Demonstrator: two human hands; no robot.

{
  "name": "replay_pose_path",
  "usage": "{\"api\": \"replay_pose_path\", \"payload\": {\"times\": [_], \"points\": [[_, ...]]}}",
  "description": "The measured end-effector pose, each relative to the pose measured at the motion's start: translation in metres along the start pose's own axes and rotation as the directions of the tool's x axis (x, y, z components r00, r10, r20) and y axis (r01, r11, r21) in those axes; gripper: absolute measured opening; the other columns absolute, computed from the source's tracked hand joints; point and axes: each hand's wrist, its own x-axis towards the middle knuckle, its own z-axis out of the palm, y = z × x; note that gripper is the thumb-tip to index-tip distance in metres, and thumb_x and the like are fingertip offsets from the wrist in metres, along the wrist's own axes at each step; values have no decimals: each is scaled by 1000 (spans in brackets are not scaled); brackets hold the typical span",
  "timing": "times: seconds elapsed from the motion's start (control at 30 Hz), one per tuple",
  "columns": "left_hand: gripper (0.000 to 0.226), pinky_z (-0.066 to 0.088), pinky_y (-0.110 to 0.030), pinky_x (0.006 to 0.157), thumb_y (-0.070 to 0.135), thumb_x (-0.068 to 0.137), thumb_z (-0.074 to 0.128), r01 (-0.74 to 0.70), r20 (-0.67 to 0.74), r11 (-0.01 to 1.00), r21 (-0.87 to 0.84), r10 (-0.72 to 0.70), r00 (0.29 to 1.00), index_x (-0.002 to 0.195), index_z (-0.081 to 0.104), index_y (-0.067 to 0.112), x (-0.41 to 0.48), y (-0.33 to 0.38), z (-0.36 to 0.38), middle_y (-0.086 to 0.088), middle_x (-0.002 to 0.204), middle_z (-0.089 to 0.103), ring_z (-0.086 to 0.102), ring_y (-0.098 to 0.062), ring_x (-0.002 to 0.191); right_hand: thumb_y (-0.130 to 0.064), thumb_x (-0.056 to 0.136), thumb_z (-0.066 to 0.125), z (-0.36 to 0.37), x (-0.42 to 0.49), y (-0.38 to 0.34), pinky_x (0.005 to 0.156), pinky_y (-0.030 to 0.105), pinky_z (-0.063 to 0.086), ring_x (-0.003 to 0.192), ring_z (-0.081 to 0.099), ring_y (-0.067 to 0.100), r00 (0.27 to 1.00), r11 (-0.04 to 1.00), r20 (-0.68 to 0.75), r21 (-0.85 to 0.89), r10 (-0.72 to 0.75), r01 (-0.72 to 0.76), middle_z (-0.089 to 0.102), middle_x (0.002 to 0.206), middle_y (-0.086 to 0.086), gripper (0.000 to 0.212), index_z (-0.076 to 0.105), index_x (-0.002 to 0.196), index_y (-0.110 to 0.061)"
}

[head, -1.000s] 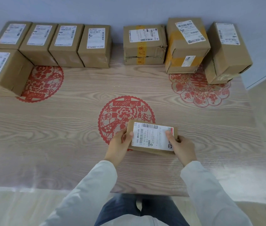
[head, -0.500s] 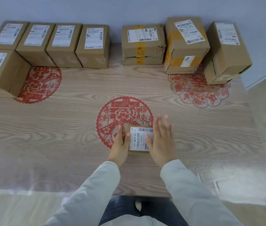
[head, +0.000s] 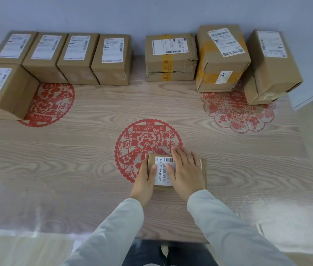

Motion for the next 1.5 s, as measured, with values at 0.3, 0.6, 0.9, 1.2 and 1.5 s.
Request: {"api": "replay_pose_path", "payload": {"times": [0.3, 0.6, 0.9, 1.2, 1.5], "points": [[58, 36, -33, 111, 40, 100, 36, 12, -22, 1000, 12, -11, 1000, 152, 17, 23, -1, -4, 0, 4, 149, 39, 43, -12, 132, -42, 92, 32, 5, -2, 2, 96, 36, 29, 99, 62, 27, 996, 999, -86, -14, -36, 35, 66, 108, 7, 51, 57, 121, -9], [71, 18, -30, 112, 49, 98, 37, 59, -171, 996, -71, -70, 983, 152, -3, 28, -20, -8, 2, 7, 155, 25, 22, -15, 144, -37, 101, 37, -39, 4, 32, 114, 24, 9, 145, 16, 12, 999, 929, 33, 370, -6, -7, 29, 154, -3, 50, 33, 146, -17], [79, 12, -34, 118, 53, 93, 40, 72, -456, 921, -384, -257, 852, 150, -11, 33, -65, -12, 69, 8, 160, 3, 9, -11, 146, -35, 99, 44, -61, 21, 103, 117, 35, 20, 142, 28, 13, 984, 745, 181, 657, -5, -117, 37, 151, 1, 45, 45, 140, -16], [77, 10, -32, 119, 46, 97, 40, 137, -415, 852, -506, -379, 827, 151, -11, 25, -80, 13, 182, 10, 160, -2, 7, -11, 147, -38, 99, 43, -59, 23, 134, 105, 20, 24, 136, 37, 12, 893, 748, 409, 649, -188, -140, 40, 149, -6, 47, 42, 142, -19], [78, 22, -37, 119, 49, 95, 46, 75, -420, 757, -649, -438, 795, 153, 5, 19, -62, 26, 185, 5, 159, 16, 25, -17, 143, -43, 97, 45, -50, 28, 127, 110, 26, 25, 137, 36, 13, 846, 726, 485, 661, -221, -189, 40, 149, -5, 53, 38, 145, -22]]}}
